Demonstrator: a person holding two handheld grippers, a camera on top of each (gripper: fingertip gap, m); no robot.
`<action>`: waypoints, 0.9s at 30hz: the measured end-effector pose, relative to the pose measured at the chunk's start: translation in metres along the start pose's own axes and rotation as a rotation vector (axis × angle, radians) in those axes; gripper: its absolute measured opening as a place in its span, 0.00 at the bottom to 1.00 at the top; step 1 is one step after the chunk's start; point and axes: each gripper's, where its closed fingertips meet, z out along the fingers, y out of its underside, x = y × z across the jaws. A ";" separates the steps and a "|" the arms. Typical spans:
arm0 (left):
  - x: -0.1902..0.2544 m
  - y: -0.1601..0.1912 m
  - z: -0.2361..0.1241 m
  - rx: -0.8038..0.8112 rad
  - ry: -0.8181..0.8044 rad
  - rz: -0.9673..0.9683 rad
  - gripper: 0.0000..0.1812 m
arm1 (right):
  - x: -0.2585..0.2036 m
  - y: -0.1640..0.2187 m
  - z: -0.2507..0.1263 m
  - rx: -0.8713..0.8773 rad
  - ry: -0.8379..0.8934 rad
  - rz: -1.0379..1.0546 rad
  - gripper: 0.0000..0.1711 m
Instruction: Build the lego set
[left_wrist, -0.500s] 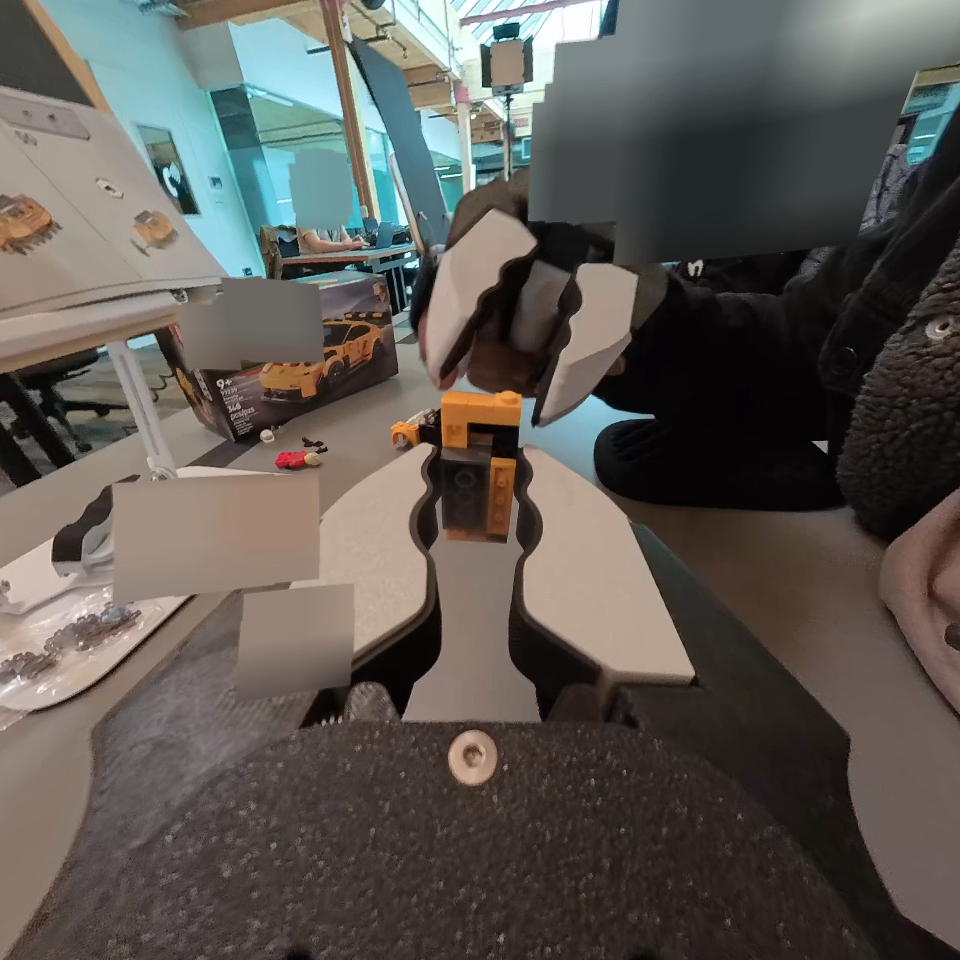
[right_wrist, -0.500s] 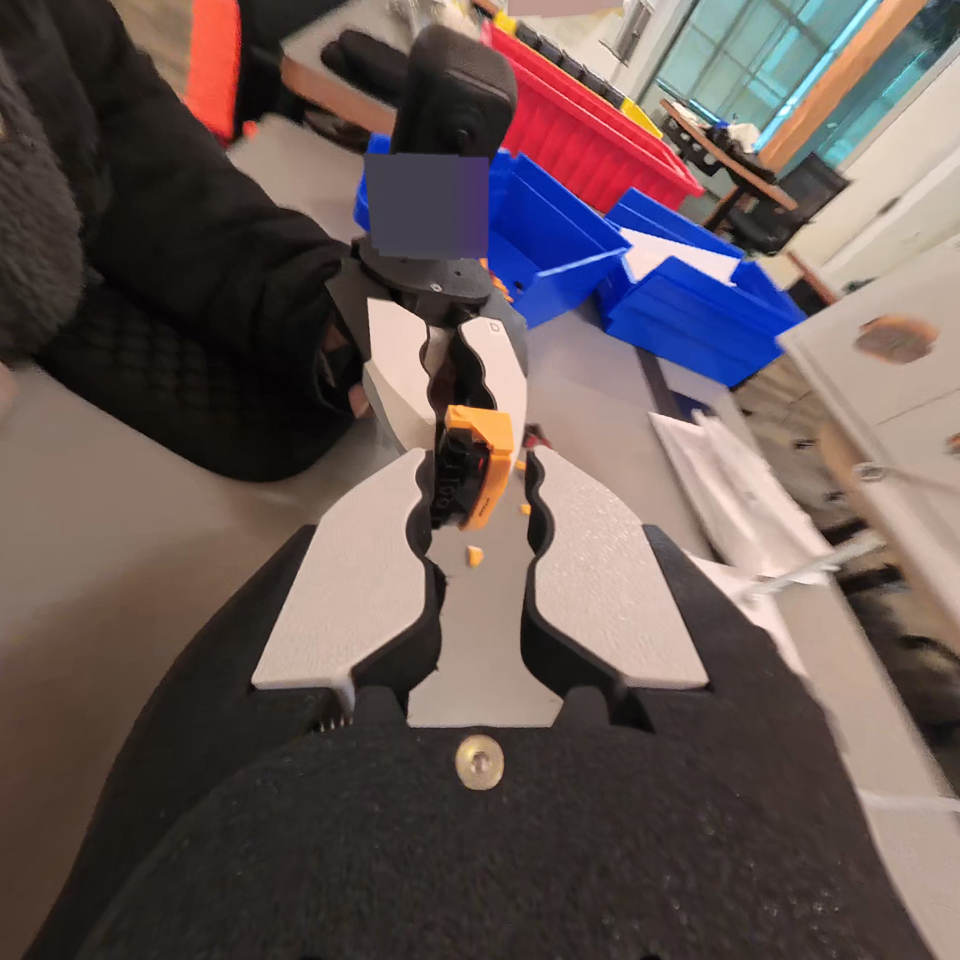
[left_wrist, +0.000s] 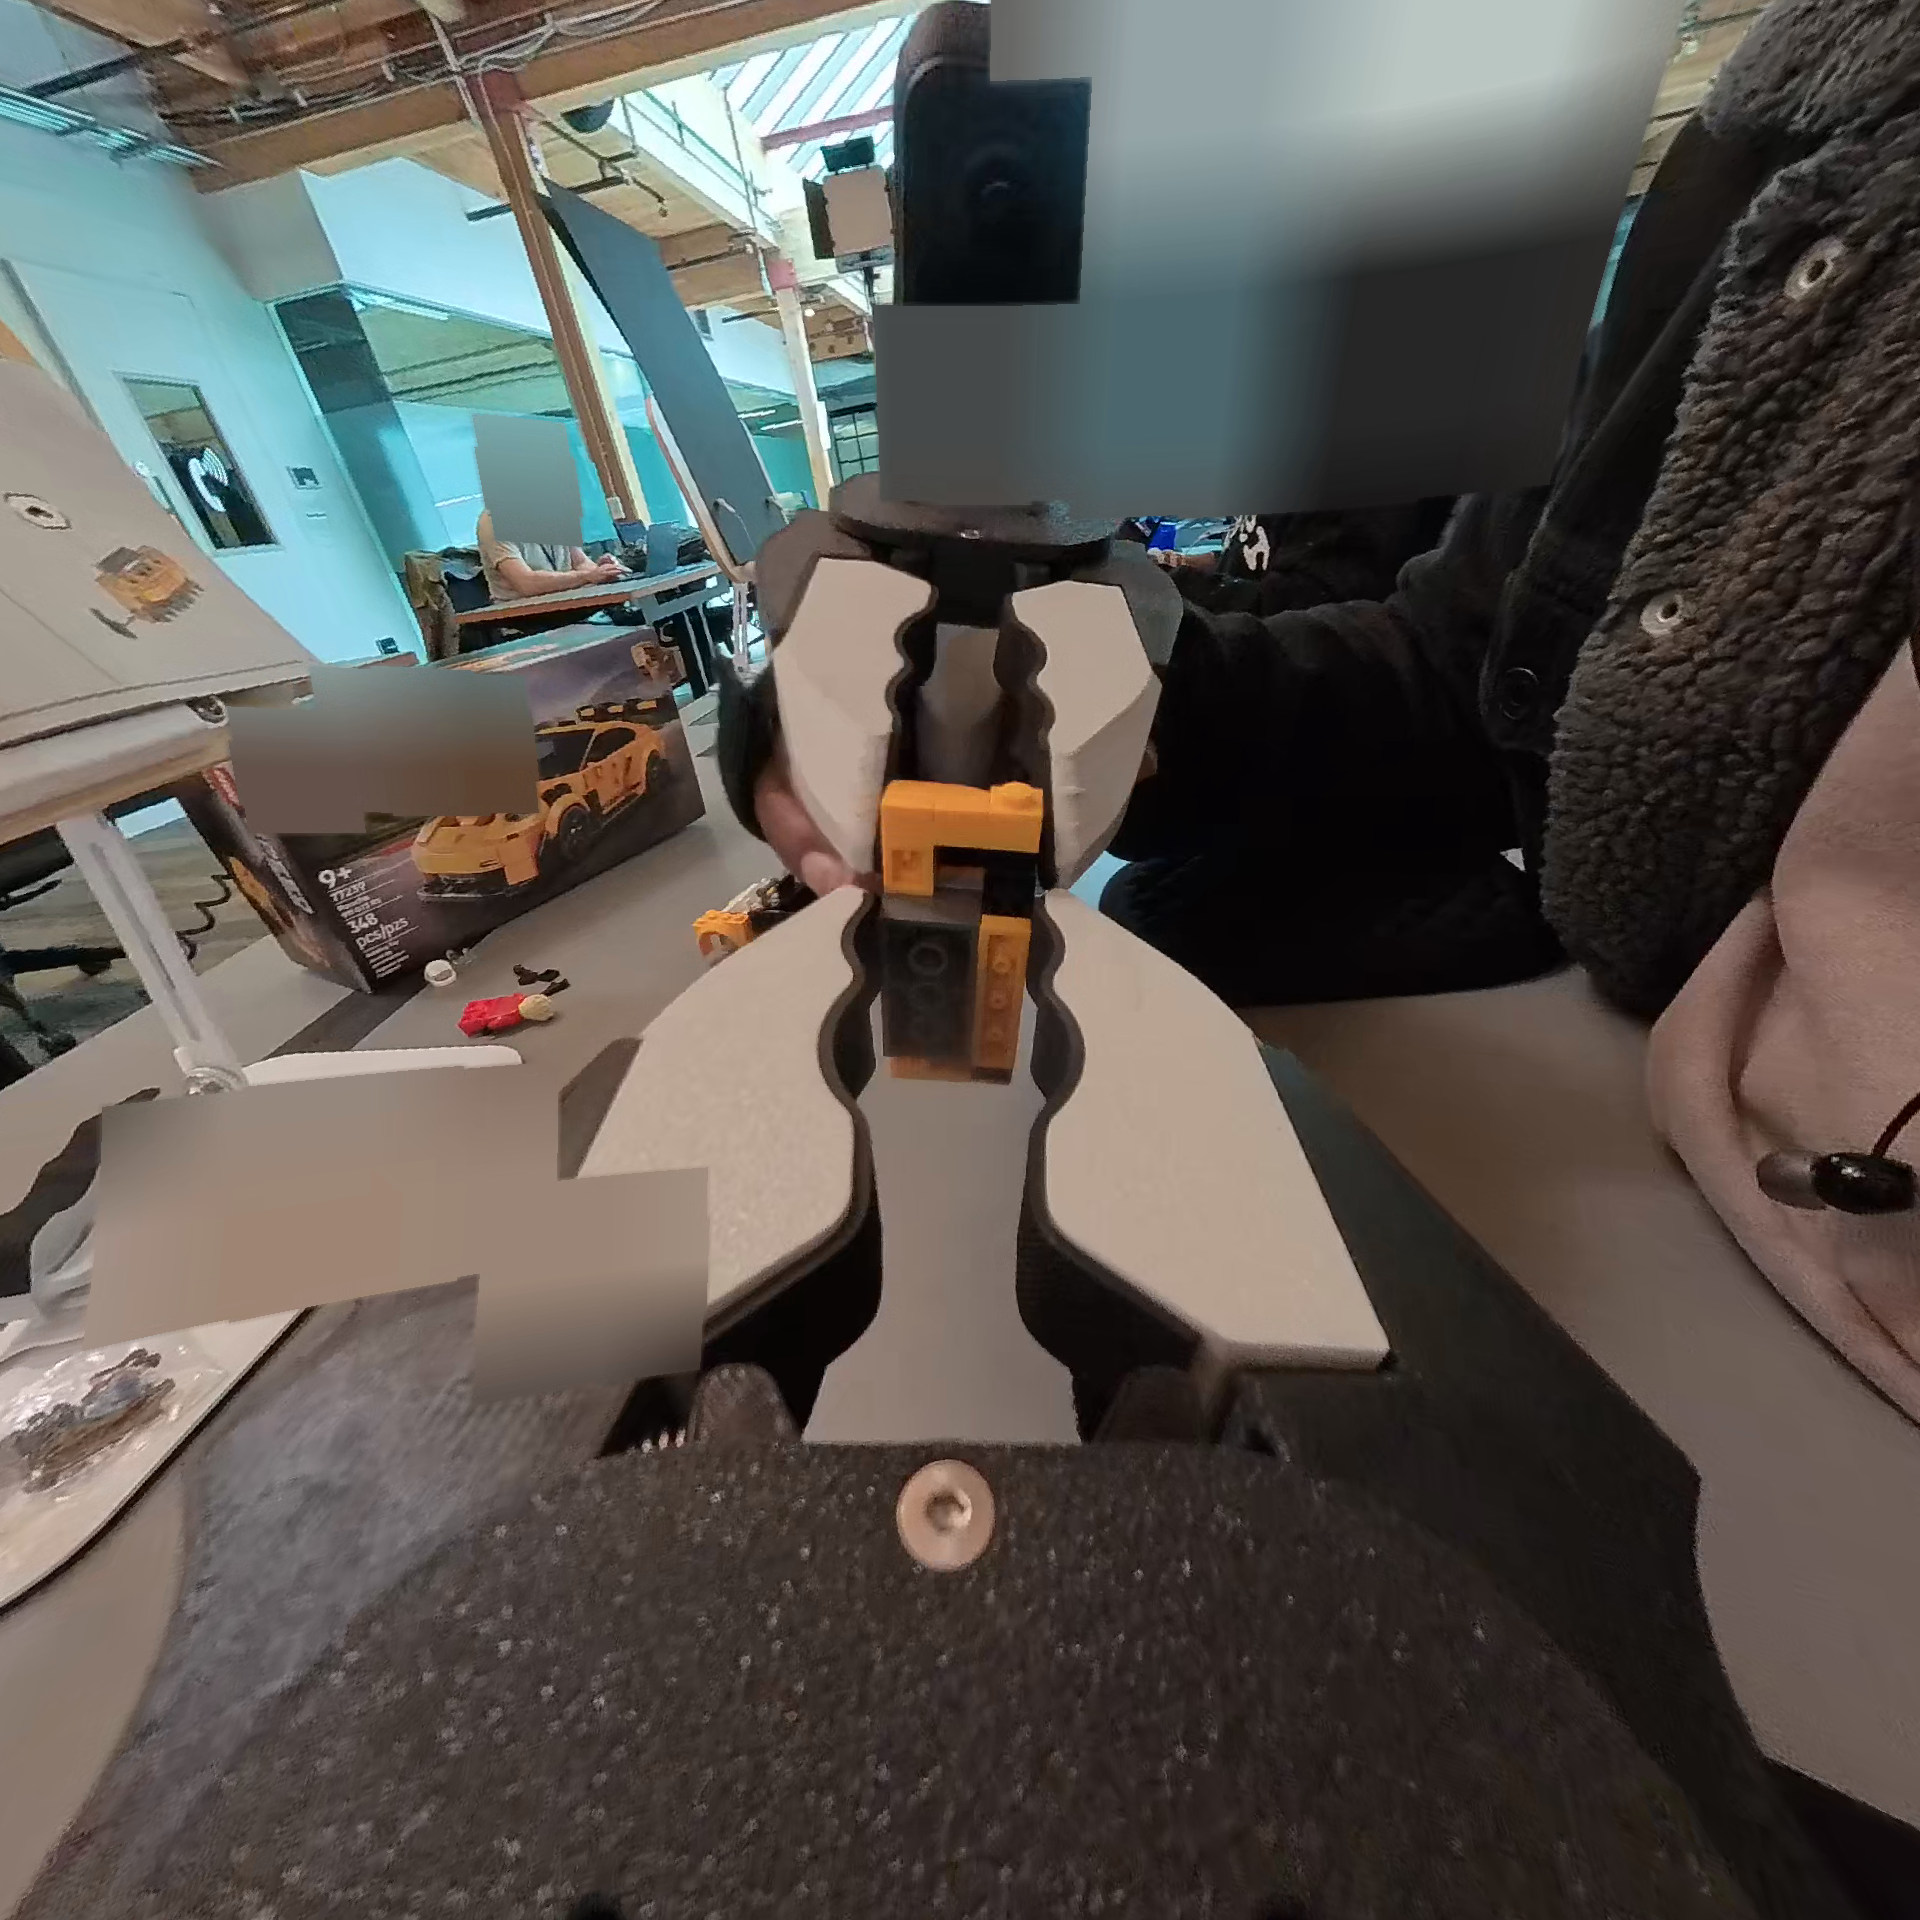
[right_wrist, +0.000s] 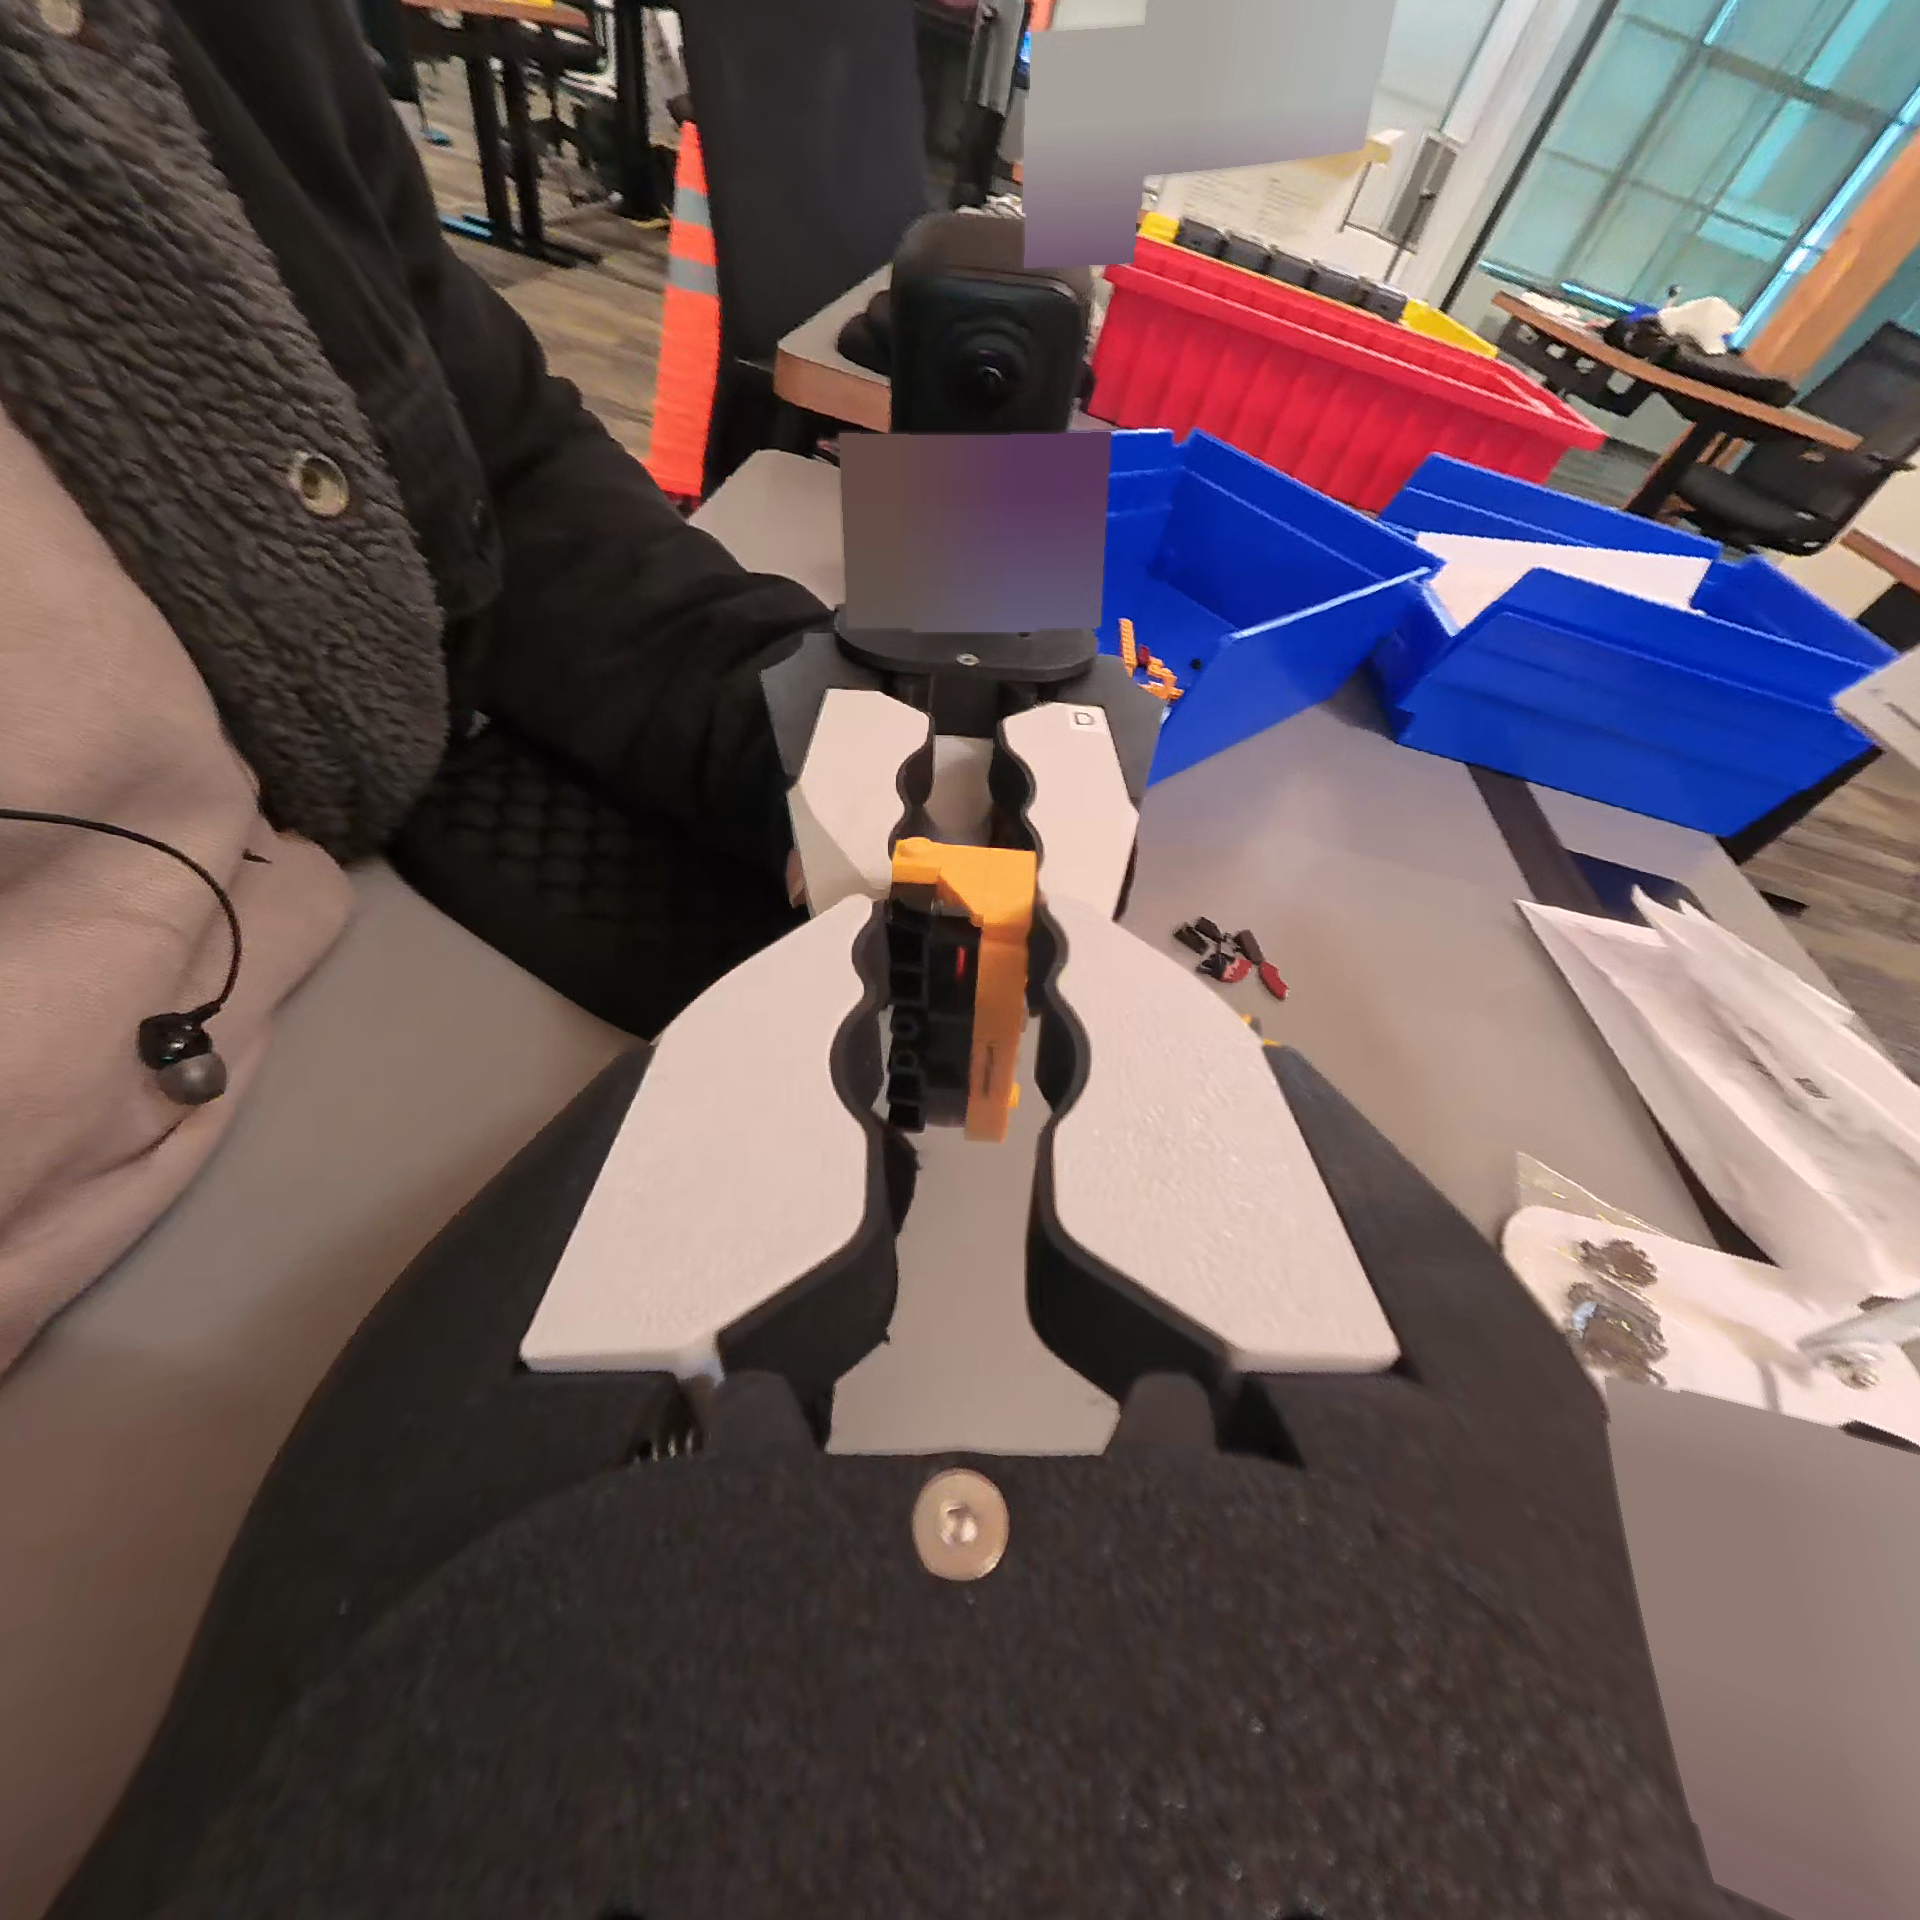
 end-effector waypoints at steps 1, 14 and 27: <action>0.000 -0.001 0.000 0.005 0.003 0.001 0.16 | 0.000 -0.001 0.000 0.003 0.006 -0.010 0.15; -0.024 0.007 -0.010 -0.023 -0.079 -0.066 0.20 | 0.022 0.002 -0.013 0.035 0.090 0.040 0.15; -0.151 0.029 -0.174 -0.485 -0.908 -0.144 0.00 | 0.065 0.077 -0.067 -0.094 0.574 0.119 0.14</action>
